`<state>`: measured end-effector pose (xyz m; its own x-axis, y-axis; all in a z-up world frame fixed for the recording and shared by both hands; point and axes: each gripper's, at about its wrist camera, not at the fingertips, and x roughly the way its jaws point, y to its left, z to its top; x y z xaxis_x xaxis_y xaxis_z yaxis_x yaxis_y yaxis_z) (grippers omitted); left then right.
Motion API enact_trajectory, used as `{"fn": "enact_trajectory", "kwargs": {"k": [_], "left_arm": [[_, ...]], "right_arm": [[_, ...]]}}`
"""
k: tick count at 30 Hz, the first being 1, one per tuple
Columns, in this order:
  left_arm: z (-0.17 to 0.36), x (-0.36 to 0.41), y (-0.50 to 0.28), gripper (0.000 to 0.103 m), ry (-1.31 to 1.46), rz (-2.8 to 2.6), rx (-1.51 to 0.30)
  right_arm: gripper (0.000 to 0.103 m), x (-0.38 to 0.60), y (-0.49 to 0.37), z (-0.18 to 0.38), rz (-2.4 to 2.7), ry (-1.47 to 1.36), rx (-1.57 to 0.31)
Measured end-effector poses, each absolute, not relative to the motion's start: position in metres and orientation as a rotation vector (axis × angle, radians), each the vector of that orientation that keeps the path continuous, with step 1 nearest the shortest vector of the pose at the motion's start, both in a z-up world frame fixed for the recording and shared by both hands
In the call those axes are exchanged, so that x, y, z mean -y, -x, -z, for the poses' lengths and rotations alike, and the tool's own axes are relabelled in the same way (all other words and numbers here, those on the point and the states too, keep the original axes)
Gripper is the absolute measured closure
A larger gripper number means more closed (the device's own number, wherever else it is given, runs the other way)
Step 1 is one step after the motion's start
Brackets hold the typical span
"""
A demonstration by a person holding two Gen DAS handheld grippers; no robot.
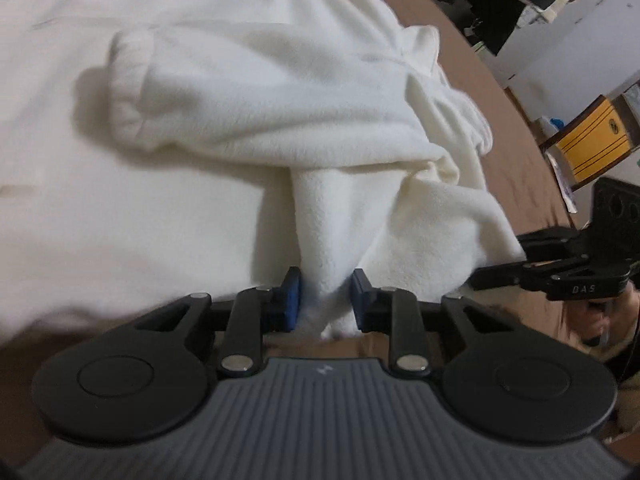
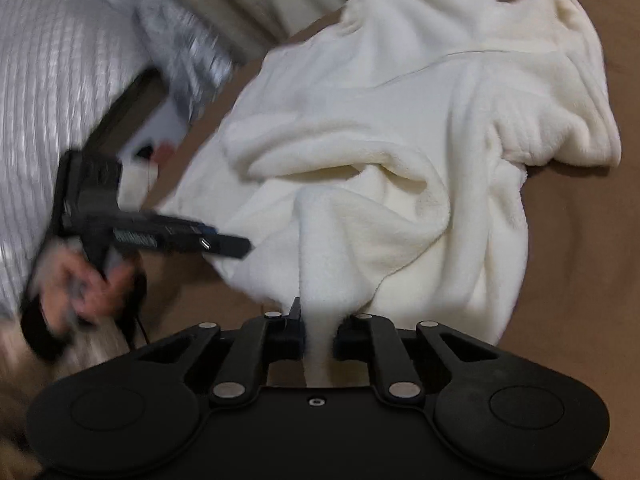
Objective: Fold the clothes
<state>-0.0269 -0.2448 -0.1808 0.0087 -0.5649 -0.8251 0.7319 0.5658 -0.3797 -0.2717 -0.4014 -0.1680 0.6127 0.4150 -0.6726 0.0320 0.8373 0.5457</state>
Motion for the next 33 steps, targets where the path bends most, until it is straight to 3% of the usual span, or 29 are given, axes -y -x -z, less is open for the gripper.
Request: {"fn": "enact_trajectory", "kwargs": {"k": [4, 14, 19, 21, 23, 27, 31, 32, 33], "left_arm": [[0.178, 0.242, 0.043, 0.078, -0.264, 0.999, -1.189], [0.174, 0.258, 0.063, 0.075, -0.476, 1.006, -1.118], [0.148, 0.232, 0.035, 0.068, -0.267, 1.034, -1.102], [0.137, 0.221, 0.023, 0.042, -0.174, 1.043, -1.093], [0.126, 0.21, 0.011, 0.033, -0.081, 1.051, -1.082], [0.125, 0.209, -0.015, 0.033, 0.078, 1.024, -1.122], [0.135, 0.219, -0.043, 0.032, 0.224, 0.972, -1.193], [0.138, 0.221, -0.05, 0.037, 0.26, 0.958, -1.21], [0.141, 0.224, -0.057, 0.055, 0.297, 0.944, -1.226]], "right_arm": [[0.095, 0.392, 0.278, 0.175, -0.241, -0.442, -1.004], [0.095, 0.388, 0.278, 0.188, -0.255, -0.444, -1.083], [0.086, 0.378, 0.274, 0.145, -0.208, -0.201, -1.09], [0.081, 0.379, 0.266, 0.127, -0.181, -0.18, -1.018], [0.076, 0.38, 0.256, 0.11, -0.16, -0.163, -0.94], [0.074, 0.377, 0.225, 0.091, -0.156, -0.093, -0.84], [0.061, 0.38, 0.196, 0.077, -0.186, -0.045, -0.776], [0.061, 0.378, 0.19, 0.079, -0.199, -0.028, -0.778], [0.061, 0.375, 0.183, 0.083, -0.215, -0.008, -0.789]]}}
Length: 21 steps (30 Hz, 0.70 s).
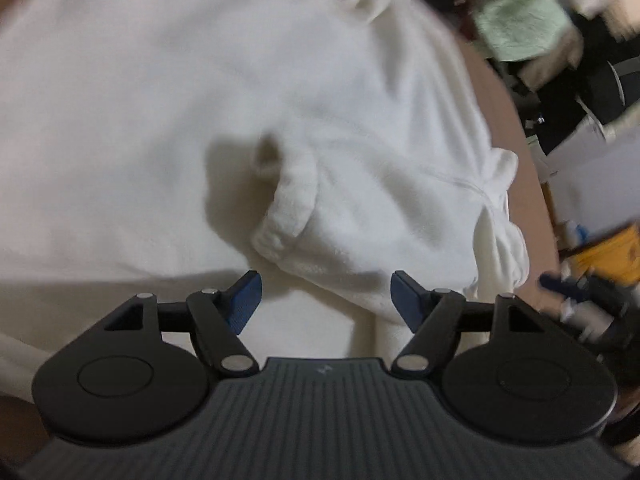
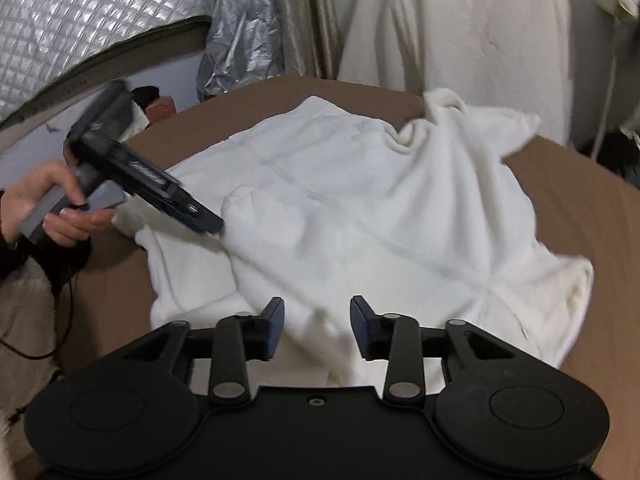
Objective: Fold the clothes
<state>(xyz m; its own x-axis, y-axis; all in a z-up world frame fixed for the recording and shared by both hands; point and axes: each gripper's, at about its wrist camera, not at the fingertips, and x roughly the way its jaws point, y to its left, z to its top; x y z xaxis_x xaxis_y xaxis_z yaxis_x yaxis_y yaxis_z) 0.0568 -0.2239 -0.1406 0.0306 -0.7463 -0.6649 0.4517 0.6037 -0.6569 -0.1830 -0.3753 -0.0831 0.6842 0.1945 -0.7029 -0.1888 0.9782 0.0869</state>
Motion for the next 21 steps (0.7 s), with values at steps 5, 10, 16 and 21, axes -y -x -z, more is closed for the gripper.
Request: {"fn": "enact_trajectory", "kwargs": {"k": [5, 10, 16, 21], "left_arm": [[0.153, 0.236, -0.091, 0.091, 0.48, 0.869, -1.306], [0.12, 0.264, -0.094, 0.091, 0.453, 0.95, -1.199], [0.076, 0.3, -0.093, 0.085, 0.396, 1.057, -1.048], [0.065, 0.28, -0.072, 0.045, 0.303, 1.017, -0.918]], "right_arm": [[0.059, 0.362, 0.165, 0.11, -0.263, 0.09, -0.824], [0.054, 0.357, 0.157, 0.127, -0.24, 0.149, -0.832], [0.048, 0.366, 0.127, 0.142, -0.079, 0.298, -0.84], [0.067, 0.404, 0.109, 0.144, -0.042, 0.089, -0.811]]}}
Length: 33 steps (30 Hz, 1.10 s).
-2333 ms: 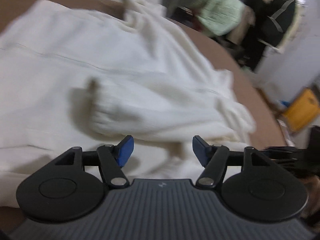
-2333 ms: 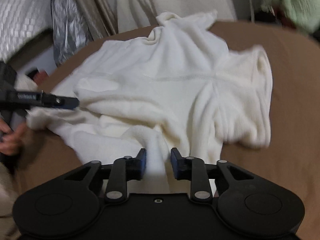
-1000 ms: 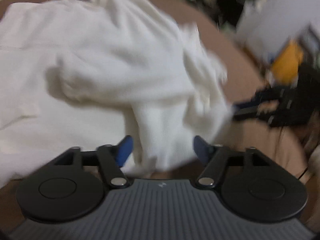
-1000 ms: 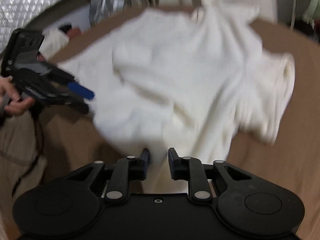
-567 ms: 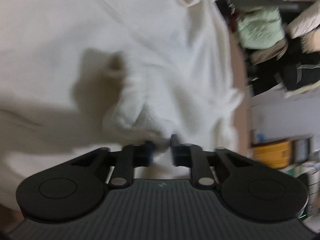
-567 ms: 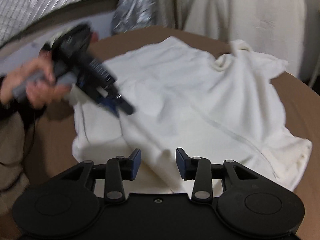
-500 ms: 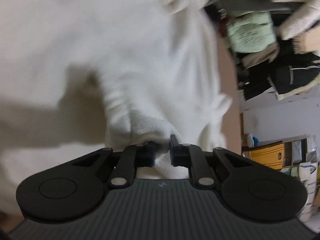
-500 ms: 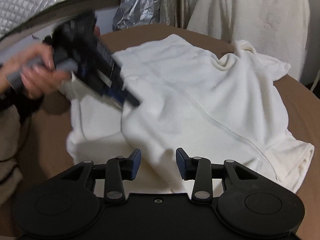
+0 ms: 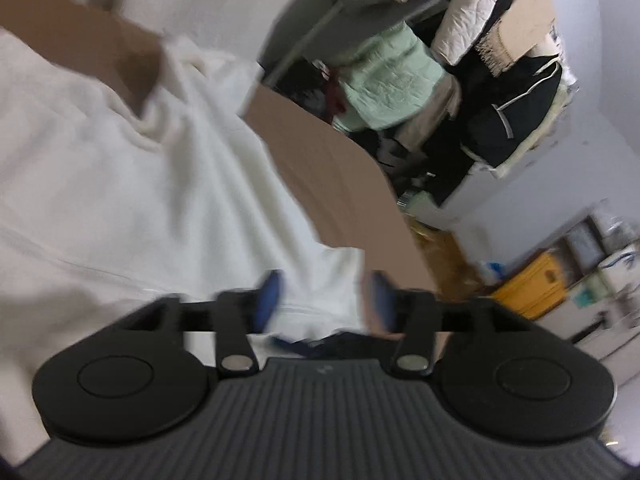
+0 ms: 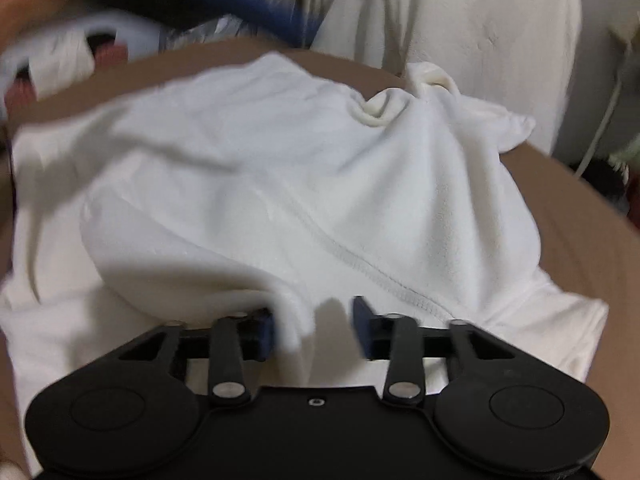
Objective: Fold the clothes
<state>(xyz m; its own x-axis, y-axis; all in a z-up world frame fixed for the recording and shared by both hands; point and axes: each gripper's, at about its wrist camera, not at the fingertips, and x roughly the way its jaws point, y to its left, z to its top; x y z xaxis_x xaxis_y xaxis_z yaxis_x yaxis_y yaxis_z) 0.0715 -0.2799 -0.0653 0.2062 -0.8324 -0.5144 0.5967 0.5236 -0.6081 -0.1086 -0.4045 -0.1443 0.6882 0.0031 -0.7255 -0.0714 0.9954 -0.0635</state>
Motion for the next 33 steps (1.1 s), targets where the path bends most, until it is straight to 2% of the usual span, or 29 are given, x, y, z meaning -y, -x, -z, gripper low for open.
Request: {"fn": "enact_trajectory", "kwargs": {"k": [4, 8, 10, 11, 12, 14, 15, 16, 17, 18, 21, 26, 27, 31, 33], "left_arm": [[0.1, 0.253, -0.062, 0.045, 0.096, 0.78, -0.907], [0.142, 0.242, -0.076, 0.044, 0.154, 0.787, -1.116], [0.156, 0.238, -0.082, 0.033, 0.2, 0.812, -1.194], [0.156, 0.238, -0.082, 0.021, 0.224, 0.832, -1.195], [0.156, 0.238, -0.082, 0.017, 0.249, 0.853, -1.196], [0.155, 0.238, -0.083, 0.017, 0.298, 0.894, -1.196], [0.155, 0.238, -0.083, 0.028, 0.323, 0.915, -1.196], [0.155, 0.238, -0.084, 0.043, 0.347, 0.935, -1.196], [0.155, 0.237, -0.084, 0.078, 0.372, 0.956, -1.196], [0.155, 0.237, -0.085, 0.088, 0.397, 0.976, -1.195], [0.154, 0.237, -0.086, 0.088, 0.472, 1.037, -1.193], [0.153, 0.236, -0.087, 0.088, 0.599, 1.137, -1.184], [0.15, 0.237, -0.086, 0.088, 0.606, 1.156, -1.172], [0.13, 0.237, -0.078, 0.088, 0.585, 1.223, -1.093], [0.12, 0.233, -0.075, 0.087, 0.572, 1.23, -1.042]], "right_arm": [[0.067, 0.437, 0.105, 0.149, 0.028, -0.185, -0.799], [0.067, 0.445, 0.114, 0.151, 0.069, -0.258, -0.803], [0.066, 0.447, 0.119, 0.152, 0.089, -0.282, -0.806], [0.066, 0.449, 0.121, 0.152, 0.099, -0.294, -0.807], [0.065, 0.446, 0.124, 0.151, 0.106, -0.273, -0.811], [0.063, 0.434, 0.13, 0.148, 0.106, -0.18, -0.83], [0.063, 0.428, 0.134, 0.146, 0.097, -0.138, -0.84], [0.063, 0.422, 0.139, 0.143, 0.086, -0.092, -0.838], [0.063, 0.417, 0.145, 0.14, 0.073, -0.045, -0.828], [0.063, 0.411, 0.151, 0.136, 0.061, 0.002, -0.819], [0.06, 0.389, 0.167, 0.126, 0.009, 0.139, -0.749], [0.039, 0.335, 0.176, 0.122, -0.083, 0.431, -0.696], [0.038, 0.324, 0.175, 0.125, -0.09, 0.505, -0.69], [0.039, 0.297, 0.164, 0.136, -0.063, 0.726, -0.635], [0.048, 0.296, 0.158, 0.127, -0.038, 0.724, -0.578]]}}
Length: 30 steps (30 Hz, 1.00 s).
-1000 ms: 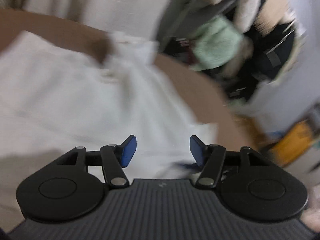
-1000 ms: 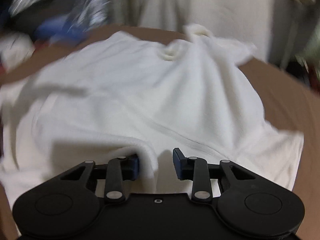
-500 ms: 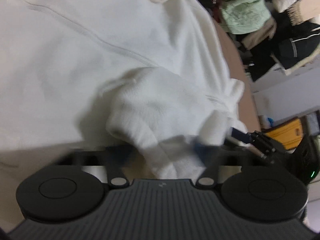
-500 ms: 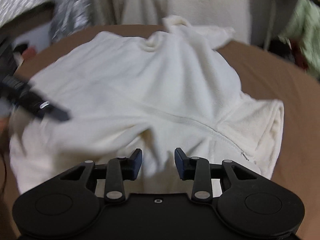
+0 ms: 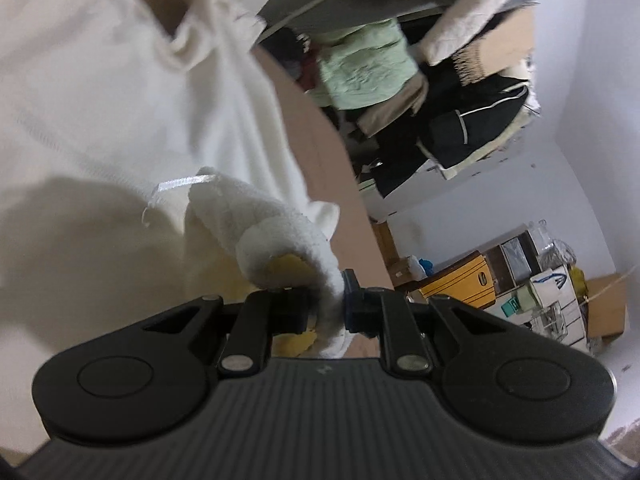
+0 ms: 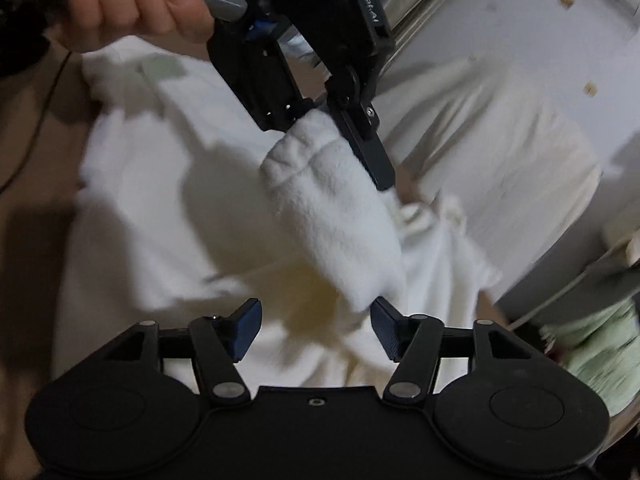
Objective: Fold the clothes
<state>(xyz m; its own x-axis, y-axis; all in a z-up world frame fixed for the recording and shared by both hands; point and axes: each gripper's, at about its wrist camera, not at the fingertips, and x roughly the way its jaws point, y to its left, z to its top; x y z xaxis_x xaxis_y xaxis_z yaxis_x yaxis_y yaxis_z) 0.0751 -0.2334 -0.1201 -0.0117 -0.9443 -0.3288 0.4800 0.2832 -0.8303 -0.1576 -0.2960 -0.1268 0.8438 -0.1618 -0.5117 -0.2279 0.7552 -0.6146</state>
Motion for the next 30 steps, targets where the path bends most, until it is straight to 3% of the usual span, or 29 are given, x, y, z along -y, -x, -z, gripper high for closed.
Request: {"fn": "enact_trajectory", "kwargs": {"k": [2, 4, 6, 8, 16, 18, 20, 24, 26, 27, 28, 29, 30], "left_arm": [[0.109, 0.226, -0.072, 0.084, 0.562, 1.218, -0.966], [0.102, 0.215, -0.072, 0.07, 0.573, 1.207, -0.913], [0.11, 0.218, -0.071, 0.043, 0.536, 1.185, -0.953], [0.121, 0.223, -0.07, 0.032, 0.483, 1.159, -1.015], [0.167, 0.25, -0.062, 0.032, 0.241, 1.045, -1.256], [0.174, 0.263, -0.048, 0.032, 0.108, 1.057, -1.277], [0.173, 0.264, -0.038, 0.032, 0.06, 1.076, -1.266], [0.183, 0.252, -0.045, 0.032, 0.243, 1.052, -1.356], [0.184, 0.249, -0.045, 0.038, 0.274, 1.067, -1.38], [0.183, 0.247, -0.044, 0.065, 0.28, 1.079, -1.388], [0.181, 0.245, -0.04, 0.084, 0.255, 1.078, -1.381], [0.179, 0.242, -0.033, 0.091, 0.211, 1.068, -1.364], [0.176, 0.238, -0.026, 0.091, 0.166, 1.058, -1.346]], "right_arm": [[0.073, 0.302, 0.151, 0.105, -0.023, 0.653, -0.519], [0.088, 0.32, 0.14, 0.083, -0.002, 0.55, -0.49], [0.092, 0.349, 0.129, 0.064, 0.044, 0.42, -0.479], [0.094, 0.385, 0.116, 0.052, 0.101, 0.271, -0.502], [0.084, 0.53, 0.082, 0.082, 0.302, -0.43, -0.696], [0.083, 0.532, 0.094, 0.095, 0.257, -0.507, -0.699], [0.071, 0.525, 0.104, 0.105, 0.212, -0.531, -0.708], [0.064, 0.5, 0.124, 0.117, 0.155, -0.443, -0.781], [0.063, 0.493, 0.127, 0.122, 0.141, -0.417, -0.825], [0.063, 0.492, 0.129, 0.124, 0.137, -0.422, -0.836], [0.063, 0.491, 0.132, 0.127, 0.135, -0.432, -0.843], [0.063, 0.49, 0.136, 0.131, 0.133, -0.443, -0.849], [0.063, 0.49, 0.139, 0.133, 0.135, -0.454, -0.854]]}}
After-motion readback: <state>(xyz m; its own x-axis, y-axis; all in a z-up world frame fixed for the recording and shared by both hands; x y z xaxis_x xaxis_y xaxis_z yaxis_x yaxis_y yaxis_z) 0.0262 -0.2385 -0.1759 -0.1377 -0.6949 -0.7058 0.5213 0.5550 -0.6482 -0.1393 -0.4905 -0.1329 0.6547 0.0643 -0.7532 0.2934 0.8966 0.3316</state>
